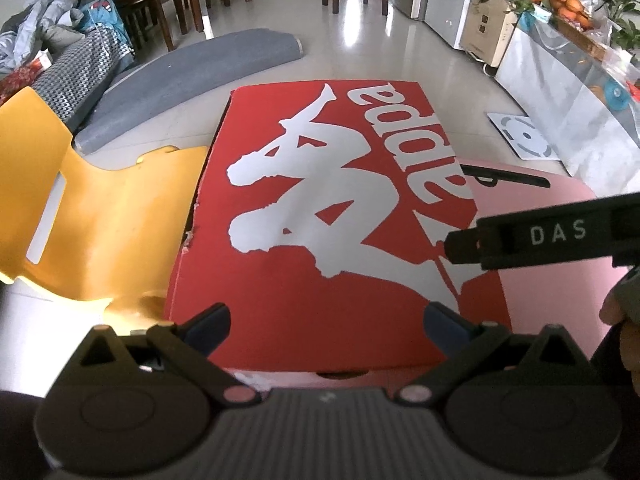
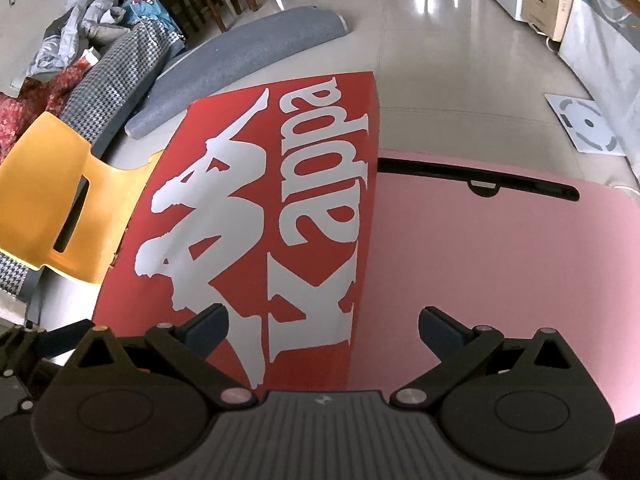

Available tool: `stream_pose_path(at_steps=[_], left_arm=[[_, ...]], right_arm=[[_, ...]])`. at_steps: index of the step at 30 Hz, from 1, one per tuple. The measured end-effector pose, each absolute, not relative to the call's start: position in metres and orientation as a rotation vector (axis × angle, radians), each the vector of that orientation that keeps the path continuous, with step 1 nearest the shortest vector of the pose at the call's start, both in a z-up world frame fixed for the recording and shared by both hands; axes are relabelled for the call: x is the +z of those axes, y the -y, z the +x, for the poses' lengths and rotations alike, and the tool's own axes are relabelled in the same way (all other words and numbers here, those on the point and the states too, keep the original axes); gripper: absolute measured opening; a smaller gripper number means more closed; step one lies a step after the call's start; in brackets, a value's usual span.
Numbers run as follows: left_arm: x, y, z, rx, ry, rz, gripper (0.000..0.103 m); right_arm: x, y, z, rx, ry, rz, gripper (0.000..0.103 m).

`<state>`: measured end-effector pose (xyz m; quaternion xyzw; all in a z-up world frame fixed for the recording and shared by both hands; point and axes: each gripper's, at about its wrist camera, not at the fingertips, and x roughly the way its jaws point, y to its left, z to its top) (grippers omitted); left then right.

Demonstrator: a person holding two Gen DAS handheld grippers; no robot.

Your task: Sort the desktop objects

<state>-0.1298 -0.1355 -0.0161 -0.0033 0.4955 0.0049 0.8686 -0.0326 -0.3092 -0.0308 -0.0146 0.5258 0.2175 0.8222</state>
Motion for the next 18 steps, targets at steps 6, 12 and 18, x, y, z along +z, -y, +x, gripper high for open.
stream_pose_path(at_steps=[6, 12, 18], left_arm=[[-0.0143, 0.1387, -0.13, -0.011, -1.034, -0.007, 0.103], [-0.0136, 0.1398, -0.1286, -0.024, -1.032, -0.011, 0.103], [-0.0114, 0.1385, -0.127, -0.031, -1.022, -0.019, 0.103]], right_arm=[[-0.0303, 0.3113, -0.0358, 0.433, -1.11, -0.036, 0.102], [-0.0302, 0.3133, -0.0392, 0.425, -1.11, -0.029, 0.102], [-0.0256, 0.3126, -0.037, 0.408, -1.101, -0.033, 0.102]])
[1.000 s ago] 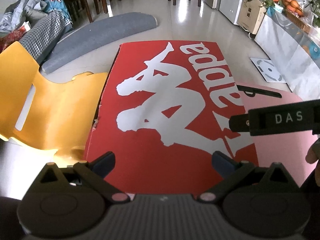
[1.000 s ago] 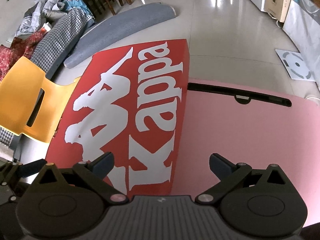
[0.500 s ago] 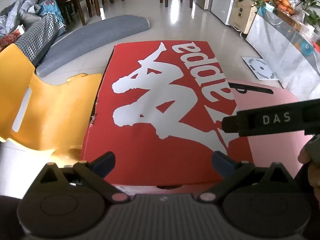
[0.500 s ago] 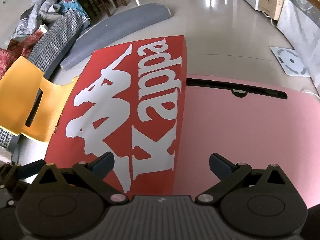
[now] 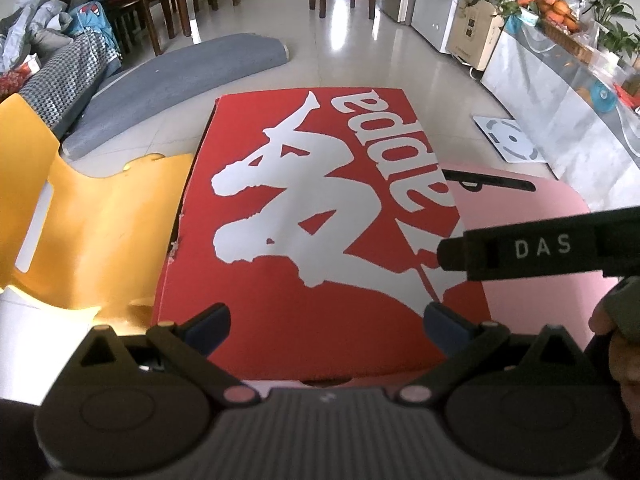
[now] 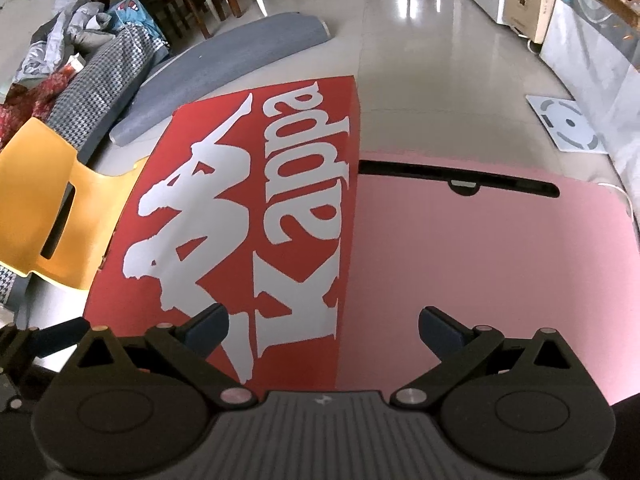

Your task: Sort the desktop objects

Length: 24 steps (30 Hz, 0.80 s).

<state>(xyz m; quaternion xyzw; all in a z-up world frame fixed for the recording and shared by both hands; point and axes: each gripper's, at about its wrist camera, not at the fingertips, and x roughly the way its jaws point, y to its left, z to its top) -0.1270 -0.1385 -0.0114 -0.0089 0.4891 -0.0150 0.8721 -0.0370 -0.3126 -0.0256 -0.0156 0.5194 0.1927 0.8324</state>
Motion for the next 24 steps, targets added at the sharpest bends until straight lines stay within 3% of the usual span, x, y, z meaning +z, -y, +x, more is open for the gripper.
stream_pose_path(at_steps=[24], left_arm=[[-0.008, 0.125, -0.119, -0.043, -1.003, -0.06, 0.103]], right_arm=[[-0.02, 0.296, -0.044, 0.402, -1.116, -0.03, 0.102]])
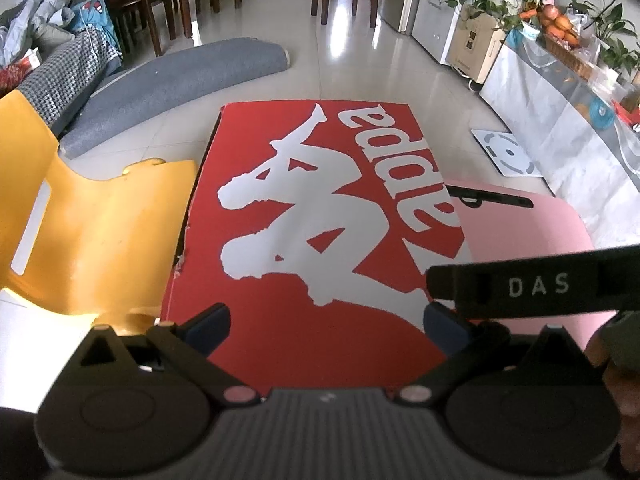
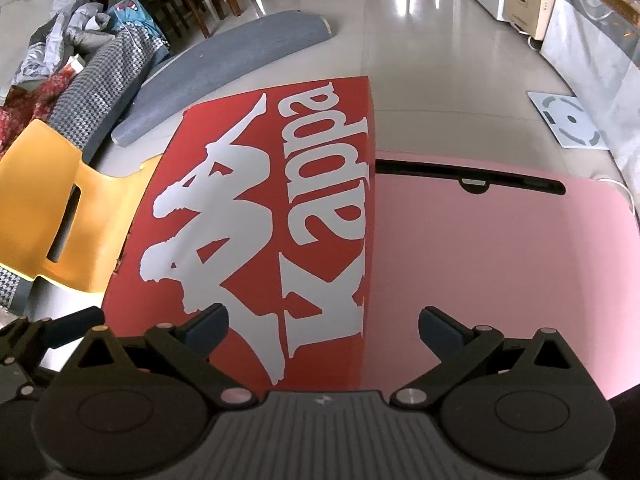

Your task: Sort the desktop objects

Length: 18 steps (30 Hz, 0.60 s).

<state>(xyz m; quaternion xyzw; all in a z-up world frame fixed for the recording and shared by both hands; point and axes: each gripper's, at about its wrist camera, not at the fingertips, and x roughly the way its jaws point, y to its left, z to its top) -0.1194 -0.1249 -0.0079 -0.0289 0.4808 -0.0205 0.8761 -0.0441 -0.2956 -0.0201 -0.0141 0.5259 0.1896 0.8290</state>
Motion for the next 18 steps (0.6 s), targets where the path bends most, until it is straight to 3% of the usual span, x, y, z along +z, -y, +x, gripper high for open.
stream_pose_path(at_steps=[18], left_arm=[[-0.0024, 0.1214, -0.1277, -0.038, -0.982, -0.063, 0.103]], right_arm=[[-0.013, 0.2865, -0.0508, 0.414, -1.106, -0.049, 0.102]])
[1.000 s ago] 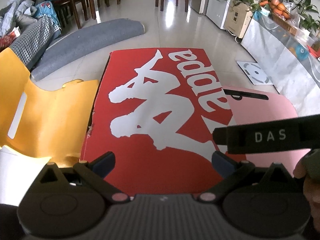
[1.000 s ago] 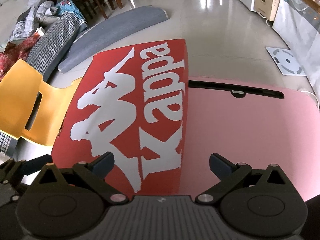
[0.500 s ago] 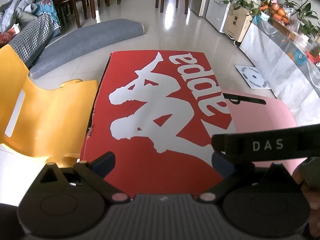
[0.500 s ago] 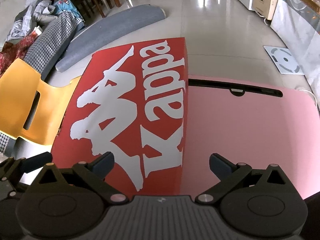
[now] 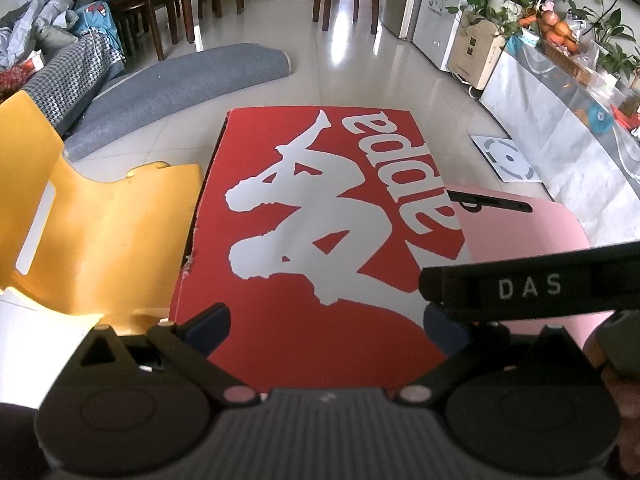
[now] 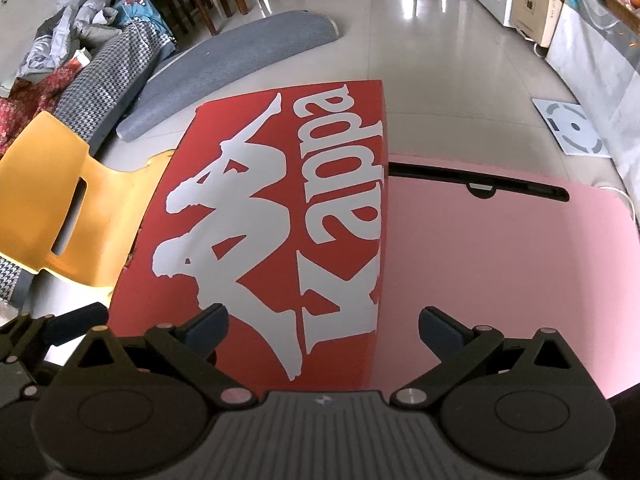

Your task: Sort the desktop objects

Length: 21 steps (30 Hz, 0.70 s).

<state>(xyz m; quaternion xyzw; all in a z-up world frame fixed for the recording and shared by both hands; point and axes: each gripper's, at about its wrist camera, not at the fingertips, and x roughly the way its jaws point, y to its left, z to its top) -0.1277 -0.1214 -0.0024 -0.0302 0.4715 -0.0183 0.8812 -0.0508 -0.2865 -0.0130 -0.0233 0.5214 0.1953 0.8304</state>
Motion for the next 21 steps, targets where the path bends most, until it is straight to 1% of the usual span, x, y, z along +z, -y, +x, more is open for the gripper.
stream_pose_path(at_steps=[21], left_arm=[[0.001, 0.1221, -0.1324, -0.029, -0.974, -0.05, 0.103]], right_arm=[[-0.0115, 0.2851, -0.0547, 0.414, -1.106, -0.052, 0.102]])
